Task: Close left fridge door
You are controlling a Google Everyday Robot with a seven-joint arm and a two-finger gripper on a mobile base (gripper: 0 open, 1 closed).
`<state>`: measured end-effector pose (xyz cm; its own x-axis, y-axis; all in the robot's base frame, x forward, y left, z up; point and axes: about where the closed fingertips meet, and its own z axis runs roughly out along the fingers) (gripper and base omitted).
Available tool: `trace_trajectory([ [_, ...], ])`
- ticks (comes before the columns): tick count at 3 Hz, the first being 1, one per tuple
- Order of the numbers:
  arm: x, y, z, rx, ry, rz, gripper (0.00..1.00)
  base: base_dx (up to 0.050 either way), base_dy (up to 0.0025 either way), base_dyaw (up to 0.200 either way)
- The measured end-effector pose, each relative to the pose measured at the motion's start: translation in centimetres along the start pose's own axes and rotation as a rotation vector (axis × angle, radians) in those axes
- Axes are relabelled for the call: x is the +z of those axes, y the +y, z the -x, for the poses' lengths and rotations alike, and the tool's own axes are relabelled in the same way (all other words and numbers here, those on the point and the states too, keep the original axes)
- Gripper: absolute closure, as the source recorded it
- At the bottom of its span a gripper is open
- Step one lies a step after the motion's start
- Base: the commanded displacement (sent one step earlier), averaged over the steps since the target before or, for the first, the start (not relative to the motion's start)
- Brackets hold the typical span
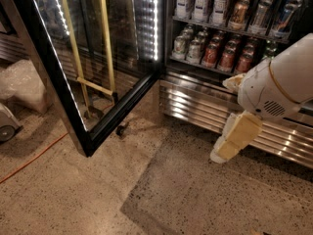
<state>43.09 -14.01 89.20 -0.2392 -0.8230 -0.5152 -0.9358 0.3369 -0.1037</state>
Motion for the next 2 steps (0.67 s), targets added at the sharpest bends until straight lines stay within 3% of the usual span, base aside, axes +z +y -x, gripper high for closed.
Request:
trace_trajectory([
  [1,0.00,0.00,0.00,0.000,0.000,0.000,0.00,0.000,0.00000,0.000],
  [2,0.77,-0.59,0.54,0.013,-0.039,-0.040,0.00,0.000,0.00000,0.000],
])
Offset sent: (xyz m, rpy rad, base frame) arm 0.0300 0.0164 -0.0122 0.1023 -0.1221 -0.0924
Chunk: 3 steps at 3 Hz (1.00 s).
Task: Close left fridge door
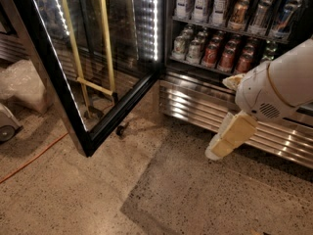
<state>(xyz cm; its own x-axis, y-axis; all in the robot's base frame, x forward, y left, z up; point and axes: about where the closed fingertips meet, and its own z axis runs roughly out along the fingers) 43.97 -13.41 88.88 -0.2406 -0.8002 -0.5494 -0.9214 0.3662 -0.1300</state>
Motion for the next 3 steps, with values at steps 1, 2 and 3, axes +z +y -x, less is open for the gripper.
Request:
trace_trajectory([
  [1,1.9,-1.3,2.8,-0.029,-0.106,-0.014,0.00,0.000,0.00000,0.000],
  [2,3.6,-1.8,4.5,-0.030,-0.242,0.023,0.00,0.000,0.00000,0.000],
  [3,3.6,-1.5,4.9,-0.028,-0.256,0.033,0.00,0.000,0.00000,0.000],
])
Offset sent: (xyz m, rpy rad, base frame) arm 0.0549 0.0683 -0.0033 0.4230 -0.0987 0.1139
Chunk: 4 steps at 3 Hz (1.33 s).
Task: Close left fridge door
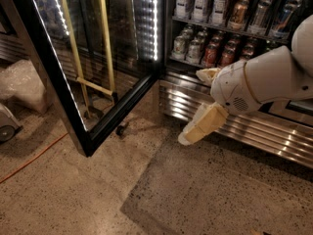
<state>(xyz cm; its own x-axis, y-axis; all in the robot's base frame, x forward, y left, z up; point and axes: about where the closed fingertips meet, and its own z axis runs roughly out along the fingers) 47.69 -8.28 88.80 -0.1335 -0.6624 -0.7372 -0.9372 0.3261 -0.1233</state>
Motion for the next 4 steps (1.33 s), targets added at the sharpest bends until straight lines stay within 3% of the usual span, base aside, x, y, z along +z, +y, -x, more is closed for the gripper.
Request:
trace_trajectory([
  [1,0.00,0.00,0.00,0.000,0.000,0.000,0.19,0.000,0.00000,0.000],
  [4,0.01,0.01,0.01,0.000,0.000,0.000,0.89,0.000,0.00000,0.000],
])
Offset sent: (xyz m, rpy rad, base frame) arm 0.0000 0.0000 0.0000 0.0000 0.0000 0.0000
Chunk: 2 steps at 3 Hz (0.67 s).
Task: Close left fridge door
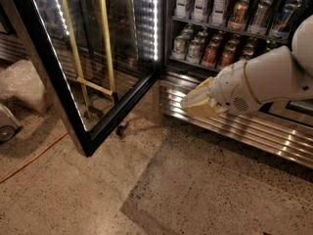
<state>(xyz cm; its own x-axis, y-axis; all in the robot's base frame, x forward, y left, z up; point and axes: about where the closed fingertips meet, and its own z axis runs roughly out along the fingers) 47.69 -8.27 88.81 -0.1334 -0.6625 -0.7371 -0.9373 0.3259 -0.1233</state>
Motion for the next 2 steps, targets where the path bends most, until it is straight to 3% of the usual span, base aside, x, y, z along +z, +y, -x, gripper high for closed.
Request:
trace_trajectory([
  [1,0.00,0.00,0.00,0.000,0.000,0.000,1.00,0.000,0.00000,0.192],
  [2,0.00,0.00,0.00,0.000,0.000,0.000,1.00,0.000,0.00001,0.124],
])
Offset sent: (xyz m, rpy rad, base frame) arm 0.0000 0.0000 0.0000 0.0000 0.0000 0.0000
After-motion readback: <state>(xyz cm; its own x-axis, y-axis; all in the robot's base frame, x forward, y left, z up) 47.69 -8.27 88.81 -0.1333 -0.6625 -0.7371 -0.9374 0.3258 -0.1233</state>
